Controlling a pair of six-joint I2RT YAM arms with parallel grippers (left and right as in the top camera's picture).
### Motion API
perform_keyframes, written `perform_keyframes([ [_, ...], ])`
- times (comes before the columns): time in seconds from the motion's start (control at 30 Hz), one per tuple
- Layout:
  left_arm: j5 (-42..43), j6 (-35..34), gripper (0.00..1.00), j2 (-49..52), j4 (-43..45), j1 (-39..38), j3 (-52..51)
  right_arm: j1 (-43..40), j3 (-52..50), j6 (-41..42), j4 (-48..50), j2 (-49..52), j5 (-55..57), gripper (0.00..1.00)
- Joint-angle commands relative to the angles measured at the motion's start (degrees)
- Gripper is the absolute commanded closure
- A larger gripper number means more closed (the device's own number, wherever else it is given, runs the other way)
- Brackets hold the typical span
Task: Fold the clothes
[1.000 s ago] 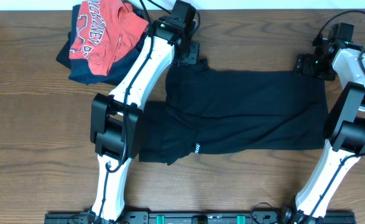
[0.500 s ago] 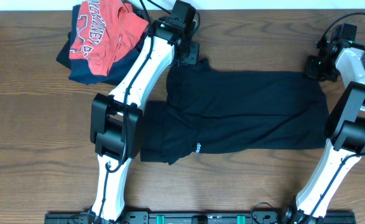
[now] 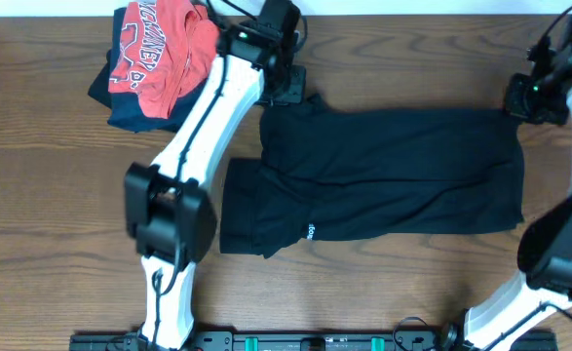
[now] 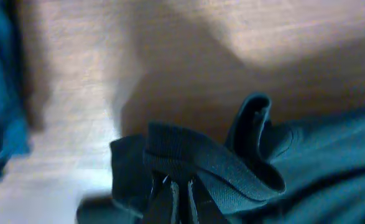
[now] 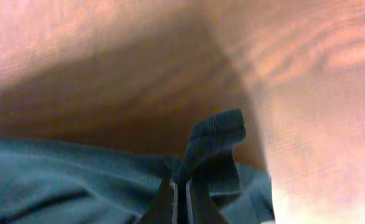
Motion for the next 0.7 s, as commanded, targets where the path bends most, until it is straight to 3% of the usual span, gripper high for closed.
perform_keyframes([
  [0.0,0.22,-0.44,0.94,-3.8,-4.15,0.04,0.13,0.22,0.33,1.68,-4.87,-0.57,-0.37,0.99],
  [0.33,-3.19,-1.03,0.94,-3.91,-24.02,-1.92,-0.59,0.22,-2.36,2.73,-15.98,-0.57,0.04,0.99],
  [0.67,-6.4,-2.97,0.94,-3.91,-23.98,-2.58,-15.98,0.22,-11.19,3.37,-15.1,-0.57,0.31,0.99],
])
